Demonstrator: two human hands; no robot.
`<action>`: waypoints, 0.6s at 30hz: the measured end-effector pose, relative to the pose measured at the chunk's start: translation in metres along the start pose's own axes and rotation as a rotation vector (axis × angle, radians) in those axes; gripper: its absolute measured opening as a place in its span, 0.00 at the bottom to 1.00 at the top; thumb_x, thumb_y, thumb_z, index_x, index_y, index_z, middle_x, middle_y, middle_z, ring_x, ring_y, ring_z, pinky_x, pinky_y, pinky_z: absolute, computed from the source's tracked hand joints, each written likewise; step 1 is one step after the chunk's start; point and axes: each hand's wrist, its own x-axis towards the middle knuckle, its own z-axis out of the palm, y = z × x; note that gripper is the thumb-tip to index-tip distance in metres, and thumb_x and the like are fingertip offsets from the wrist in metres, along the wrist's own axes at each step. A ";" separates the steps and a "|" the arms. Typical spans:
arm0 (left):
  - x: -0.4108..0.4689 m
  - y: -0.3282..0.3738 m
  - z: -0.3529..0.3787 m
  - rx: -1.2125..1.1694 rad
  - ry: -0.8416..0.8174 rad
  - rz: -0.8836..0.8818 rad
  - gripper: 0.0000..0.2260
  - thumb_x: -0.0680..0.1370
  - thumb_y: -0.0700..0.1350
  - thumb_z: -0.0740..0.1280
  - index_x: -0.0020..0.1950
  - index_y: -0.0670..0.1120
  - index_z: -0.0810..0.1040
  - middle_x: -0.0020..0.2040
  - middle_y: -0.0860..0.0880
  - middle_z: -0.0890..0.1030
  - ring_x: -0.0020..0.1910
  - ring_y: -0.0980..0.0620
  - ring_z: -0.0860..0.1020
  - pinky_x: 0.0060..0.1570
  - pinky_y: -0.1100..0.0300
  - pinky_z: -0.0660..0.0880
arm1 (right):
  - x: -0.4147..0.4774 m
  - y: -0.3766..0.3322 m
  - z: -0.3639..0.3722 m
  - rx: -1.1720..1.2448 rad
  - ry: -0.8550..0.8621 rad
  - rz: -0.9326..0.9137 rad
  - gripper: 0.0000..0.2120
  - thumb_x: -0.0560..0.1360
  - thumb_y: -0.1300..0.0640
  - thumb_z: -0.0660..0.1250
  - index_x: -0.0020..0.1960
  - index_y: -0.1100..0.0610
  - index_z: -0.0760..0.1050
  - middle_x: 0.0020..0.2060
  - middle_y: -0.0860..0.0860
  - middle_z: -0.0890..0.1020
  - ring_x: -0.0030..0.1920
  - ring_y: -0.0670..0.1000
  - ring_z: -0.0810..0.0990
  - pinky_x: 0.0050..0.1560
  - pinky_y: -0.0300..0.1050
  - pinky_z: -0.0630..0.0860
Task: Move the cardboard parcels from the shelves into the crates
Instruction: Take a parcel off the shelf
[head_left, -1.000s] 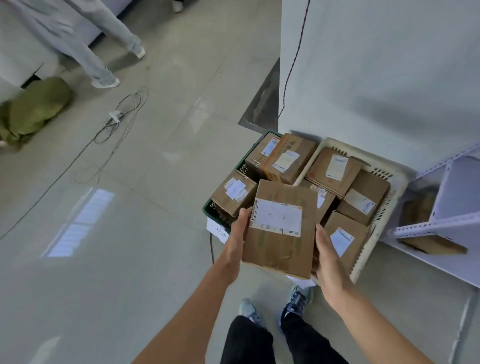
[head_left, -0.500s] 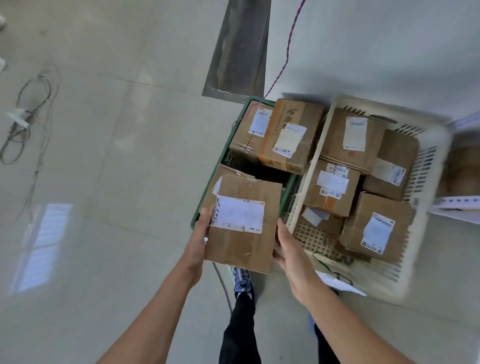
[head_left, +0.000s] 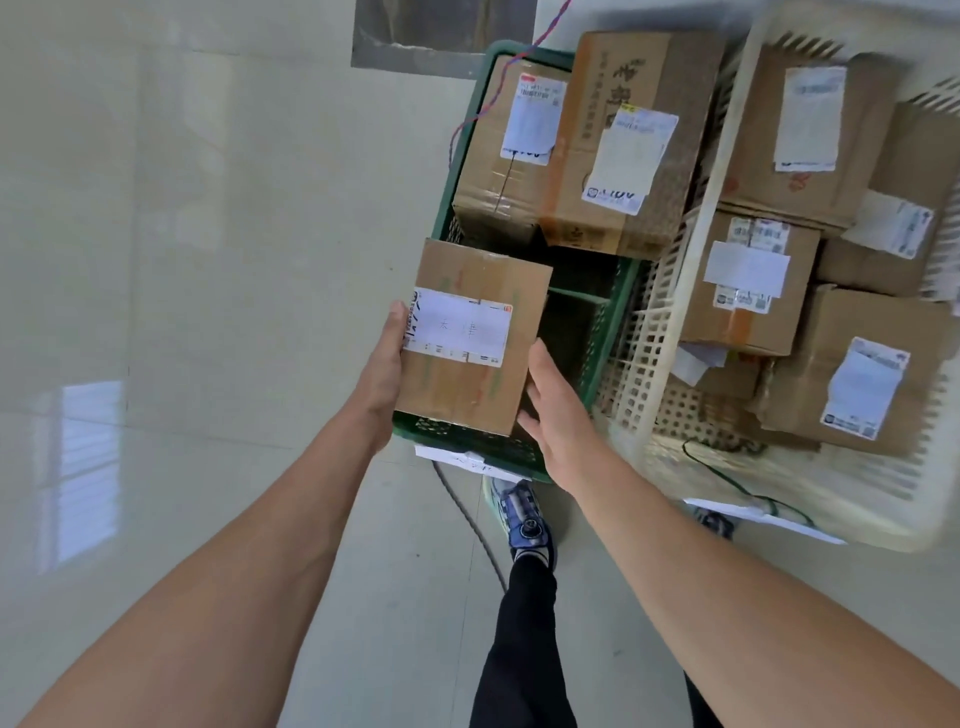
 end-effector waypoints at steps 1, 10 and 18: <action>0.005 -0.001 -0.001 0.009 -0.008 -0.007 0.28 0.87 0.68 0.46 0.47 0.74 0.87 0.48 0.69 0.87 0.44 0.73 0.84 0.32 0.74 0.78 | 0.006 0.001 0.001 -0.003 0.010 0.000 0.32 0.85 0.32 0.53 0.86 0.39 0.54 0.85 0.41 0.59 0.84 0.49 0.58 0.83 0.60 0.56; 0.030 -0.013 -0.009 0.068 0.014 -0.022 0.25 0.87 0.68 0.44 0.60 0.66 0.81 0.47 0.71 0.87 0.43 0.74 0.84 0.42 0.64 0.76 | 0.036 0.007 0.005 -0.021 0.031 0.028 0.33 0.85 0.32 0.53 0.86 0.41 0.53 0.85 0.44 0.60 0.84 0.51 0.57 0.83 0.61 0.55; 0.032 -0.014 -0.006 0.117 -0.001 -0.019 0.25 0.88 0.67 0.43 0.60 0.68 0.80 0.45 0.72 0.86 0.42 0.75 0.83 0.34 0.70 0.79 | 0.046 0.013 0.001 0.001 0.034 0.017 0.31 0.85 0.33 0.52 0.86 0.40 0.54 0.84 0.44 0.62 0.84 0.51 0.57 0.84 0.62 0.54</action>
